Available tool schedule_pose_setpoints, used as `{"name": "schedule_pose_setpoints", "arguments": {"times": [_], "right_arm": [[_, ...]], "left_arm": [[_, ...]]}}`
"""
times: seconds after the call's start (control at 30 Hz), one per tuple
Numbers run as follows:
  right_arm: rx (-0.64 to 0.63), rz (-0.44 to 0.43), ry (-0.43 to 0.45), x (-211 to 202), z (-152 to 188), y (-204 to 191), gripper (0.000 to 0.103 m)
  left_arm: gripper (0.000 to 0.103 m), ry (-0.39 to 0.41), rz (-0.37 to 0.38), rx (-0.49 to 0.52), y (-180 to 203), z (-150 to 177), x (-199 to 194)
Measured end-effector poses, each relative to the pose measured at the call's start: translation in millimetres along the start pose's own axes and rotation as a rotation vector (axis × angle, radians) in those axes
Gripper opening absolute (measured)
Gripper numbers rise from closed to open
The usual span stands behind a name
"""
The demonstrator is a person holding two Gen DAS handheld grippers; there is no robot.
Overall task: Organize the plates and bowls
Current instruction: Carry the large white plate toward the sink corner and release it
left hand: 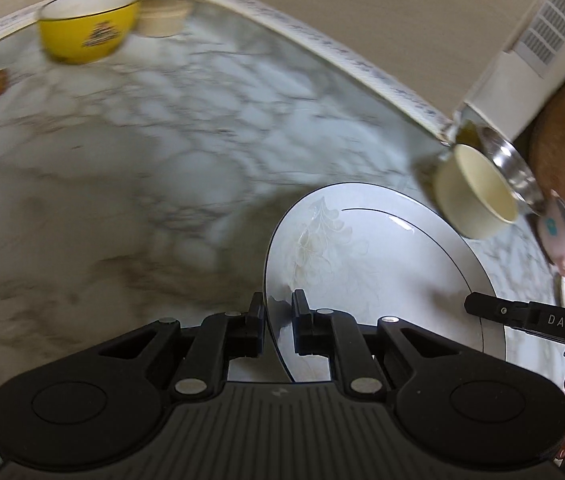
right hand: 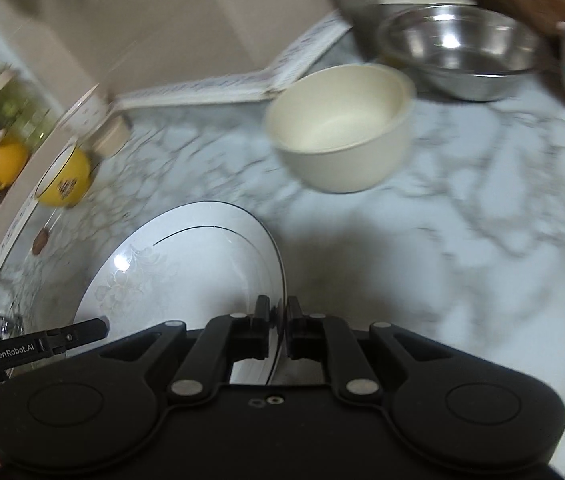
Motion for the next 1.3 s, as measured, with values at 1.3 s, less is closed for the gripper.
{"name": "schedule_pose_setpoints", "arguments": {"times": [1.3], "right_arm": [[-0.119,0.067,0.003,-7,2,-39,0.031]], "left_arm": [[0.036,0.099,-0.114,0.013,-39,8,-27]]}}
Point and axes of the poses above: each gripper's, at about its wrist camera, not at the fingertips, and x roughly the way its jaws point, y to its right, z to its underside, the point moved 4 cm from there along x, roughly the way its jaws point, and after that the axes turned 12 degrees about -z, right-handed, at the moved point
